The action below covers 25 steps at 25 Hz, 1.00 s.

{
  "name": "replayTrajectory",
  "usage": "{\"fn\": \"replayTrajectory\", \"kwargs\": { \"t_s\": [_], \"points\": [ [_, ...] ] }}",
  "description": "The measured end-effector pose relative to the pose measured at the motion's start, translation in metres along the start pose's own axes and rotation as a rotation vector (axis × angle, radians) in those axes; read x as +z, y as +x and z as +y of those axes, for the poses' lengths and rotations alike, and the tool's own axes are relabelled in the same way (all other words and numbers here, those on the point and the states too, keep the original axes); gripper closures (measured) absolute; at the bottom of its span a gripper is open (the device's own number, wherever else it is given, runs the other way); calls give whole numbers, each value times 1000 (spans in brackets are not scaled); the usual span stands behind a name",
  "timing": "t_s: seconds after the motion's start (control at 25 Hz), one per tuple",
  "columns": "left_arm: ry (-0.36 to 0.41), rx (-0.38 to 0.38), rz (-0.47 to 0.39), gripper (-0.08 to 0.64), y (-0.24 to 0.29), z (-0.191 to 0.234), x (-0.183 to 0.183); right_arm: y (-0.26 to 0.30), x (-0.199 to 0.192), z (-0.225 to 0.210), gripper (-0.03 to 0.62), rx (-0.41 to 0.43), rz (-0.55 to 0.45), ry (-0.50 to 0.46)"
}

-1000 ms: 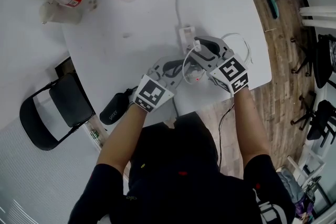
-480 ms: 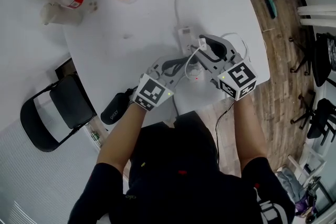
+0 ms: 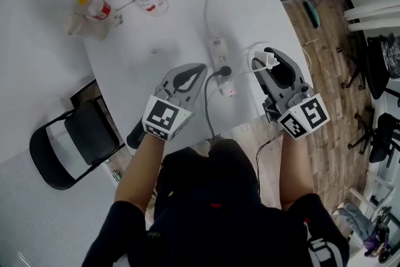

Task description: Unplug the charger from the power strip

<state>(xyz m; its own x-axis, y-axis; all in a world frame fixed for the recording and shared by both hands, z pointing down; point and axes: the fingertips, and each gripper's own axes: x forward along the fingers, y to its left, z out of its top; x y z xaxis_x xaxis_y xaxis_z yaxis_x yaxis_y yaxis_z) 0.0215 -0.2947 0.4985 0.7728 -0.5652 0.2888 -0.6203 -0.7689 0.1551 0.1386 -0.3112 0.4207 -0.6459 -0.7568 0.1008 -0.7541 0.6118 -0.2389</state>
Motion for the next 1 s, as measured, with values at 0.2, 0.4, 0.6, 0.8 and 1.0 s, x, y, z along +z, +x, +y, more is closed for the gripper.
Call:
{"fn": "replayTrajectory", "kwargs": {
  "t_s": [0.2, 0.4, 0.6, 0.8, 1.0],
  "points": [
    [38, 50, -84, 537, -52, -8, 67, -43, 45, 10, 419, -117, -88, -11],
    [55, 85, -139, 537, -100, -21, 116, -89, 85, 23, 419, -214, -190, -19],
    [56, 94, -194, 537, -142, -38, 150, -126, 116, 50, 419, -253, -248, -38],
    [83, 104, -236, 537, -173, -49, 176, -149, 148, 82, 419, -269, -278, -70],
    [90, 107, -265, 535, -190, -52, 186, -152, 164, 108, 419, -250, -282, -124]
  ]
}}
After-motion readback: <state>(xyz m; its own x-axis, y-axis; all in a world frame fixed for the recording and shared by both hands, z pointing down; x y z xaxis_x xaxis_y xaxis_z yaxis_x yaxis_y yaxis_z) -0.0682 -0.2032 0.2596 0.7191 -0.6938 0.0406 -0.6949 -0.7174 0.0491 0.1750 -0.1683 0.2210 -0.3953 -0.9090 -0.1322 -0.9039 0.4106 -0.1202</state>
